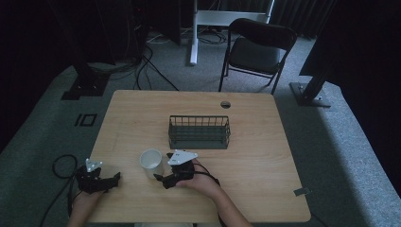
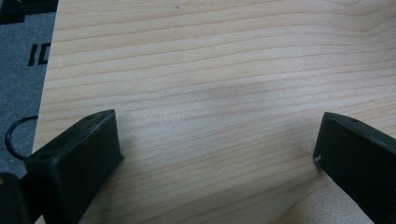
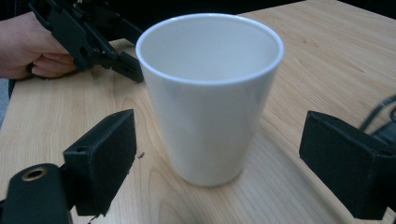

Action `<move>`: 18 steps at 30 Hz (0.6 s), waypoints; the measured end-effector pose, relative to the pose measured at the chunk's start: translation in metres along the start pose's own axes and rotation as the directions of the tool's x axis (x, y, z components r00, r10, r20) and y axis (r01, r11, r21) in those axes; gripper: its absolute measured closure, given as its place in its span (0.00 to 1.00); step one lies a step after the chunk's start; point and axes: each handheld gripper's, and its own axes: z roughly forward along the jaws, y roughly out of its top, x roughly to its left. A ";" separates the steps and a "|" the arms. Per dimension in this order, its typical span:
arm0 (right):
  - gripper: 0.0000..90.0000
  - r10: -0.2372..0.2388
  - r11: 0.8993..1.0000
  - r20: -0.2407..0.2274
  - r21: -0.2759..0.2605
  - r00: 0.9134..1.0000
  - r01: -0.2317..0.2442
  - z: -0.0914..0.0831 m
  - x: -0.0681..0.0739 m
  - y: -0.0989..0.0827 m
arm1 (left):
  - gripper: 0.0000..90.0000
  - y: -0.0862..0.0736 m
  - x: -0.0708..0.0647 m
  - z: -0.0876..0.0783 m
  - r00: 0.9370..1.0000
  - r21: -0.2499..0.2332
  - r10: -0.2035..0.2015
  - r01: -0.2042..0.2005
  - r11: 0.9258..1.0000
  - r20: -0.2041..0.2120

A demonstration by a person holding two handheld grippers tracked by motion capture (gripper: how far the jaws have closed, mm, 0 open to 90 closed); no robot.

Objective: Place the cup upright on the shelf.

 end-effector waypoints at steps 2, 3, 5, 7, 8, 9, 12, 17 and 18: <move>0.12 0.001 1.000 0.002 -0.007 1.000 -0.001 0.004 0.000 0.002 | 0.01 0.000 0.000 0.000 1.000 0.000 0.000 0.000 1.000 0.000; 0.12 0.003 1.000 0.000 -0.011 1.000 -0.003 0.005 0.000 0.003 | 0.01 0.000 0.000 0.000 1.000 0.000 0.000 0.000 1.000 0.000; 0.12 -0.005 1.000 0.001 -0.012 1.000 0.005 0.008 0.001 0.004 | 0.01 0.000 0.000 0.000 1.000 0.000 0.000 0.000 1.000 0.000; 0.12 -0.023 1.000 0.000 -0.011 1.000 0.023 0.012 0.002 0.005 | 0.01 0.000 0.000 0.000 1.000 0.000 0.000 0.000 1.000 0.000; 0.12 -0.019 1.000 0.000 -0.013 1.000 0.019 0.013 0.003 0.005 | 0.01 0.000 0.000 0.000 1.000 0.000 0.000 0.000 1.000 0.000; 0.12 -0.024 1.000 -0.001 -0.016 1.000 0.024 0.015 0.003 0.006 | 0.01 0.000 0.000 0.000 1.000 0.000 0.000 0.000 1.000 0.000; 0.12 -0.027 0.999 0.002 -0.023 1.000 0.027 0.018 0.004 0.007 | 0.01 0.000 0.000 0.000 1.000 0.000 0.000 0.000 1.000 0.000; 0.12 -0.019 0.999 0.002 -0.037 1.000 0.019 0.022 0.005 0.012 | 0.01 0.000 0.000 0.000 1.000 0.000 0.000 0.000 1.000 0.000; 0.12 -0.028 0.999 0.007 -0.040 1.000 0.029 0.023 0.005 0.012 | 0.01 0.000 0.000 0.000 1.000 0.000 0.000 0.000 1.000 0.000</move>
